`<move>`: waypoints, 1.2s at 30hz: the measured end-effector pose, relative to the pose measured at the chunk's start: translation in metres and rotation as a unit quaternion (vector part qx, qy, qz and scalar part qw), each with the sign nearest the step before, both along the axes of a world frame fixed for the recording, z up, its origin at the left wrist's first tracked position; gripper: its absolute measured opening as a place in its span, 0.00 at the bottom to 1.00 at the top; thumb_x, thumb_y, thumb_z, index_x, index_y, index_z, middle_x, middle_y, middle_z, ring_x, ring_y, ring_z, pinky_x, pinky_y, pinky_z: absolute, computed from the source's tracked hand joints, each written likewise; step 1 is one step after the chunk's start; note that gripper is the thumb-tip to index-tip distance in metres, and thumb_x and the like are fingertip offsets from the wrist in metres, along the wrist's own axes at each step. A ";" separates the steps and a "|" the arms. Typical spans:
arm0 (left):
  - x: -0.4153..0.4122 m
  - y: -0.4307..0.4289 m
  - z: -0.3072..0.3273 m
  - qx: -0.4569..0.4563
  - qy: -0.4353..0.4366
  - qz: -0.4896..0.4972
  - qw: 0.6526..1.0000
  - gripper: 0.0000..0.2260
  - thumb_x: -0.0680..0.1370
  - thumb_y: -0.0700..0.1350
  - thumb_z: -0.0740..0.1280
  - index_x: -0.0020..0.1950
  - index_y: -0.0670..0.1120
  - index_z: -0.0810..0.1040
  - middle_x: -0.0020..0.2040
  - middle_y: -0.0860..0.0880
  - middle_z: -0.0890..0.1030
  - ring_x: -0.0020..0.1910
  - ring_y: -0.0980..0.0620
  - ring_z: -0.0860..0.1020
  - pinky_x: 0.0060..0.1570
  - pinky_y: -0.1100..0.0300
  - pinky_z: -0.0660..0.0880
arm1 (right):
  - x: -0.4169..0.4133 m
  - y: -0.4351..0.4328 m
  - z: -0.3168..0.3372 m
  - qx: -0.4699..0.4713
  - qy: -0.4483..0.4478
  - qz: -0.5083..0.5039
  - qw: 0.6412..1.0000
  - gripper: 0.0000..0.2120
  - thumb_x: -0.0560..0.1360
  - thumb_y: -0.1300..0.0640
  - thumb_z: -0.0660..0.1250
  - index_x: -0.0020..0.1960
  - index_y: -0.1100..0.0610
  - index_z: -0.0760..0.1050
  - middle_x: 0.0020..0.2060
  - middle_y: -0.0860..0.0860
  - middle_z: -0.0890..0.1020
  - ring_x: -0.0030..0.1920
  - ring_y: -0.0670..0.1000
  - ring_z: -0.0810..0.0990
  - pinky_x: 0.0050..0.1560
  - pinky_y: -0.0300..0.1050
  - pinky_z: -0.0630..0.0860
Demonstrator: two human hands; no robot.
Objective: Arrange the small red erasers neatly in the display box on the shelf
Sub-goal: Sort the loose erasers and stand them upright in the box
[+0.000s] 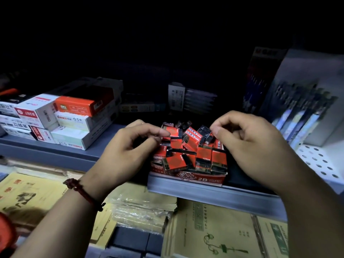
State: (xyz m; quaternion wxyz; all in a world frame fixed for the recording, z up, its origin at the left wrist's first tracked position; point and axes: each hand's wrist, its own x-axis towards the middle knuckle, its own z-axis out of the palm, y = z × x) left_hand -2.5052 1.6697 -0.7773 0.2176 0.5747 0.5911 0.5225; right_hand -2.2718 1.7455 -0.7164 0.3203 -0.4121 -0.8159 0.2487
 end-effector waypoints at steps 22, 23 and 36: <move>-0.006 0.019 0.012 -0.155 0.093 -0.023 0.983 0.20 0.74 0.56 0.53 0.49 0.61 0.86 0.49 0.58 0.86 0.51 0.55 0.83 0.56 0.47 0.77 | -0.068 0.006 -0.008 -0.005 -0.213 0.062 0.975 0.11 0.81 0.56 0.62 0.60 0.47 0.79 0.45 0.40 0.67 0.42 0.44 0.74 0.47 0.45 0.77; -0.005 0.019 0.013 -0.161 0.097 -0.019 0.982 0.20 0.75 0.55 0.53 0.49 0.62 0.86 0.47 0.58 0.86 0.48 0.56 0.83 0.53 0.49 0.78 | -0.067 0.005 -0.008 -0.005 -0.209 0.062 0.976 0.09 0.81 0.55 0.63 0.58 0.47 0.79 0.45 0.41 0.68 0.42 0.44 0.74 0.46 0.45 0.77; 0.001 0.011 0.025 -0.128 0.219 0.056 0.966 0.15 0.81 0.41 0.60 0.38 0.40 0.81 0.30 0.43 0.78 0.29 0.52 0.74 0.26 0.65 0.65 | -0.062 0.003 -0.017 -0.002 -0.118 0.050 0.992 0.05 0.79 0.54 0.63 0.52 0.44 0.70 0.42 0.42 0.68 0.35 0.42 0.71 0.32 0.36 0.64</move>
